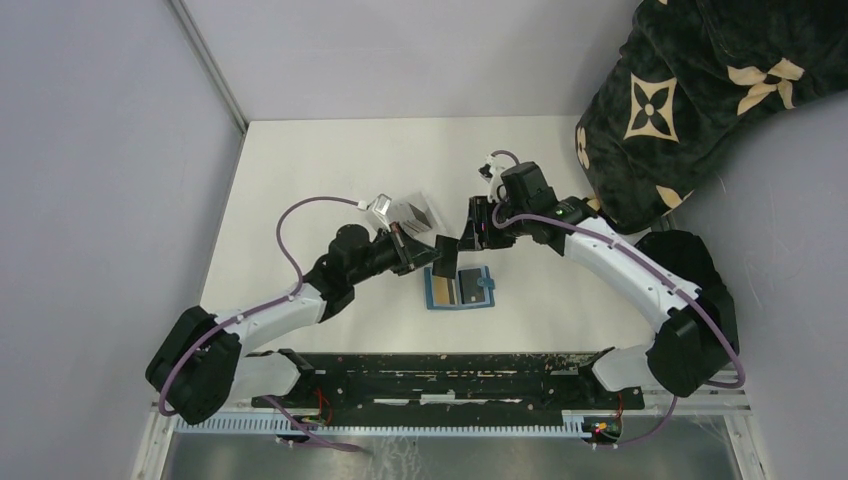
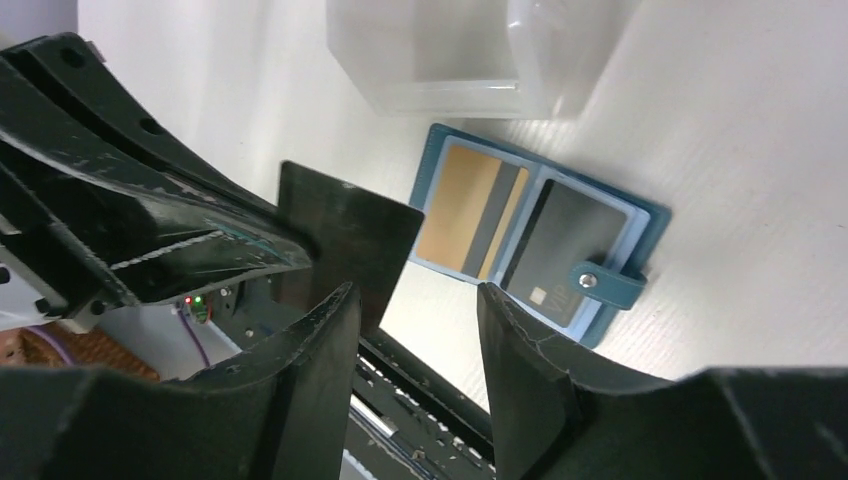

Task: Put the credit cards into the card holder
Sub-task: Pick up the credit card from the storage box.

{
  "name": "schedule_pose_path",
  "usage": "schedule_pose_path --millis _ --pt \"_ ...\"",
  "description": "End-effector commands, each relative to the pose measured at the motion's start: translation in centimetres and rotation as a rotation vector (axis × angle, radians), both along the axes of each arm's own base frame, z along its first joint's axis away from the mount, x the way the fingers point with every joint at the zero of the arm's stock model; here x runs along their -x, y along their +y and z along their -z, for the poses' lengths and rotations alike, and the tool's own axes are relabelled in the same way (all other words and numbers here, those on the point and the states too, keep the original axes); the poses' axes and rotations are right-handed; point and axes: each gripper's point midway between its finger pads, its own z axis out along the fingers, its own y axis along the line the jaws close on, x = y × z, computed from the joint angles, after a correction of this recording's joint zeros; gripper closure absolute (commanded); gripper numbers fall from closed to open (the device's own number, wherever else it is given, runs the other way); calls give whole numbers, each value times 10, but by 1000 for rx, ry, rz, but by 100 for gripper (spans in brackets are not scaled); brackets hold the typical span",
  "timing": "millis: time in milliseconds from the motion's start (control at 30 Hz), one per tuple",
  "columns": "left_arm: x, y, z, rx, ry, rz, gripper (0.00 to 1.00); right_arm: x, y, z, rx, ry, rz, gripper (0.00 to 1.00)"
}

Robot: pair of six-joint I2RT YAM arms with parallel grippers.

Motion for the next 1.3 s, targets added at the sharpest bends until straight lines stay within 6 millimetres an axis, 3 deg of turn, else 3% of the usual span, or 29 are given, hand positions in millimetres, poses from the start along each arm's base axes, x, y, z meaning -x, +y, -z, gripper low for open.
schedule_pose_path --millis 0,600,867,1000,1067,1267 --pt "-20 -1 -29 142 -34 -146 97 -13 -1 -22 -46 -122 53 47" --pt "-15 -15 -39 306 24 -133 97 2 29 -17 -343 -5 67 51" --pt "-16 -16 -38 375 61 -140 97 1 41 -24 -536 75 97 72" --pt "-18 -19 -37 372 68 -133 97 0 42 -31 -599 103 111 92" --pt "-18 -21 -32 358 85 -133 90 -1 42 -33 -611 111 116 99" --pt "-21 -13 -8 259 125 -189 63 -4 37 -29 -524 95 116 99"
